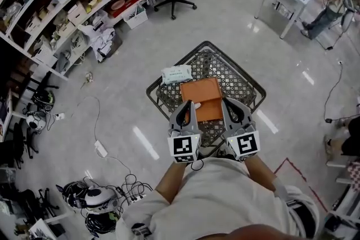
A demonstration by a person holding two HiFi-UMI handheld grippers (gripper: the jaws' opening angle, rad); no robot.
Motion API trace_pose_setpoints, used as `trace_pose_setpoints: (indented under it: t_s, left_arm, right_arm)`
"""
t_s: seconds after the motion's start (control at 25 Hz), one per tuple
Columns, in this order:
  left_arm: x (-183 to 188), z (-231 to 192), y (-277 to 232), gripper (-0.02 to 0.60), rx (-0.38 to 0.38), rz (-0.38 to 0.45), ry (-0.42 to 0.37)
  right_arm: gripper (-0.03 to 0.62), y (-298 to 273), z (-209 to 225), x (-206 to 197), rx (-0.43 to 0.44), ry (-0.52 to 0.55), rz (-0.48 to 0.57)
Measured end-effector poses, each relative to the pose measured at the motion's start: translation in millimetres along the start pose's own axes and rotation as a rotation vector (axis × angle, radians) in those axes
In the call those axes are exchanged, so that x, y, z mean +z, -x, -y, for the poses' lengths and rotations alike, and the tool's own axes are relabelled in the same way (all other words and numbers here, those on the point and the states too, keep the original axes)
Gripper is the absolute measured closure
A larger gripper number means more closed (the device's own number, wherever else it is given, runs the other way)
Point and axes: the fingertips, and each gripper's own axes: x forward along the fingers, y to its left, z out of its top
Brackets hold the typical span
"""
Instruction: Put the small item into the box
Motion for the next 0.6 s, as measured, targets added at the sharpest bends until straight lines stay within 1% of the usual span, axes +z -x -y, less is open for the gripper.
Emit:
trace_pose_setpoints:
  t_s: [0.12, 0.24, 0.36, 0.6]
  left_arm:
    - [1, -8, -3, 0.572, 0.024, -0.003, -0.006]
    - [5, -13, 15, 0.572, 0.039, 0.001, -0.019]
    - [-2, -16, 26, 0.572, 0.038, 0.003, -0.020]
    - [-13, -35, 20, 0.572, 0.031, 0.011, -0.034]
  right_arm:
    - [0.591, -9, 0, 5, 0.010, -0.001, -0.001]
    - [0.591, -2, -11, 10, 0.014, 0.003, -0.010]
    - [0.591, 2, -22, 3, 0.017, 0.013, -0.009]
    - [0.591, -18, -39, -3, 0.026, 0.031, -0.003]
